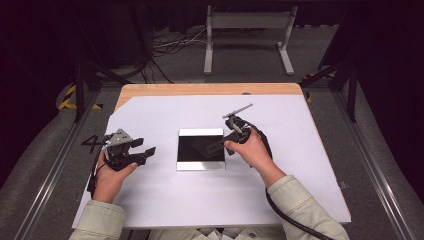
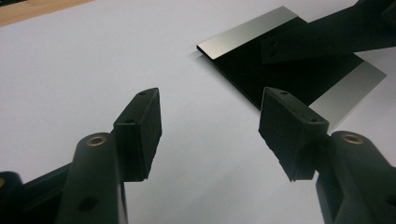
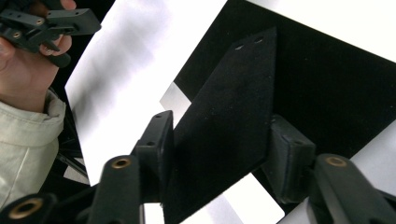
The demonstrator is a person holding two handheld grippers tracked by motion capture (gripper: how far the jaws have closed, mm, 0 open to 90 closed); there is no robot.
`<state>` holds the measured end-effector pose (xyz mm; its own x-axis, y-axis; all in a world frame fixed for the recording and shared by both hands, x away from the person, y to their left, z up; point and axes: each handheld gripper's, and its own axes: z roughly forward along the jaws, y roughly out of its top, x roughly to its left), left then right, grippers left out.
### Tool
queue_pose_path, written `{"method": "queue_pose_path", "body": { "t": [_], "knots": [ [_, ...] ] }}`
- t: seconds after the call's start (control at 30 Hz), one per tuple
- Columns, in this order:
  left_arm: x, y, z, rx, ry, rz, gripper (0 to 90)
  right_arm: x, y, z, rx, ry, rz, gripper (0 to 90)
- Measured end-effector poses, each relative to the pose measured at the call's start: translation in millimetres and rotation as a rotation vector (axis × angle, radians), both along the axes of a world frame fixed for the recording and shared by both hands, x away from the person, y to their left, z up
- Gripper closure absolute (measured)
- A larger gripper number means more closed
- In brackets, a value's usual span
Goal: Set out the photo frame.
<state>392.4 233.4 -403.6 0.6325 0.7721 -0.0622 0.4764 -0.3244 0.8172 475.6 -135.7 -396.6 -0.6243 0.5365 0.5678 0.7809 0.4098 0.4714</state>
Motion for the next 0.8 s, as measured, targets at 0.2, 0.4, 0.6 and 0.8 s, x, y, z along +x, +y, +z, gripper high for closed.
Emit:
{"method": "queue_pose_path", "body": {
  "t": [0.2,0.4,0.6,0.8],
  "knots": [
    [0.5,-1.7,0.3,-0.001,-0.001,-0.002,39.7,-4.0,-2.3,5.2,-0.003,-0.003,0.016,56.9],
    [1.8,-2.7,0.2,-0.001,-0.001,-0.003,39.7,-10.0,-4.9,9.5,0.005,-0.009,0.033,63.6],
    [3.4,-5.0,-0.1,0.001,-0.003,-0.012,39.7,-16.7,-5.8,15.8,0.008,-0.01,0.052,71.9],
    [4.4,-6.1,-0.1,0.001,-0.005,-0.012,39.7,-20.2,-7.4,17.9,0.015,-0.008,0.071,78.5]
  ]
}}
